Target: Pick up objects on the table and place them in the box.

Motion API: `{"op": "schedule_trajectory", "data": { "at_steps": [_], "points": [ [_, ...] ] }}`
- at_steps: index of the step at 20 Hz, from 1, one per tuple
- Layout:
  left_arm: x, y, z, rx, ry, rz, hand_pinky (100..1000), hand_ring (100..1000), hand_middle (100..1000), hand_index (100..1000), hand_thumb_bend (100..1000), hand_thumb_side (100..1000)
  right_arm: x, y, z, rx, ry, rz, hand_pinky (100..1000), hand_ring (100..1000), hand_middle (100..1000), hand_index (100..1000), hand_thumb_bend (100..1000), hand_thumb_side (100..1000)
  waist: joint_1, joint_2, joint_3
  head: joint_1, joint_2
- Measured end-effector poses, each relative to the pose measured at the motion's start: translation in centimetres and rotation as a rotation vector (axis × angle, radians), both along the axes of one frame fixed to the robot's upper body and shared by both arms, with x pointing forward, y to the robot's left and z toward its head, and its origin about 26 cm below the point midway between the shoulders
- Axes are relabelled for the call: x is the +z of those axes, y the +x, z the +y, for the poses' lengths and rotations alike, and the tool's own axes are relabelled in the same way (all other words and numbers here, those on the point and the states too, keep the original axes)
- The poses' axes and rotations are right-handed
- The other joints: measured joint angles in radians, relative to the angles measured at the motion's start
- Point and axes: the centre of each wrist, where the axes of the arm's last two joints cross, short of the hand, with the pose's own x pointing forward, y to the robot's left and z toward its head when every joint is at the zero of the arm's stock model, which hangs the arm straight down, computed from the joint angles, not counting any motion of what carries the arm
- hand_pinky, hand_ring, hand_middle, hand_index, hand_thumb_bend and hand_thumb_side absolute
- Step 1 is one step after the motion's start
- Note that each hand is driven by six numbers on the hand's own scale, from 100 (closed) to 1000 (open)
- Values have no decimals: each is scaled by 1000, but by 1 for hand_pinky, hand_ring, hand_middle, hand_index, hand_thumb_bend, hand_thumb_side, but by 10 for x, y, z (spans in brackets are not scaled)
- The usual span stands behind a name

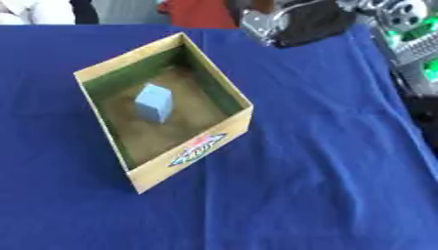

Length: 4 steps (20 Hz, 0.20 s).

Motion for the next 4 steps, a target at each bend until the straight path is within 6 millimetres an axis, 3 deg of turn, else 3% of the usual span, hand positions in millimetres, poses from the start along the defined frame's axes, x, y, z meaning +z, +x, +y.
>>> {"op": "schedule_trajectory", "data": {
  "at_steps": [4],
  "points": [
    [0, 0, 2, 29, -7, -15, 784, 803, 710, 800, 356, 995, -10, -6, -27, -27, 104, -1, 799, 850, 833, 817, 100, 890, 16, 2, -11, 22, -3]
  ]
}}
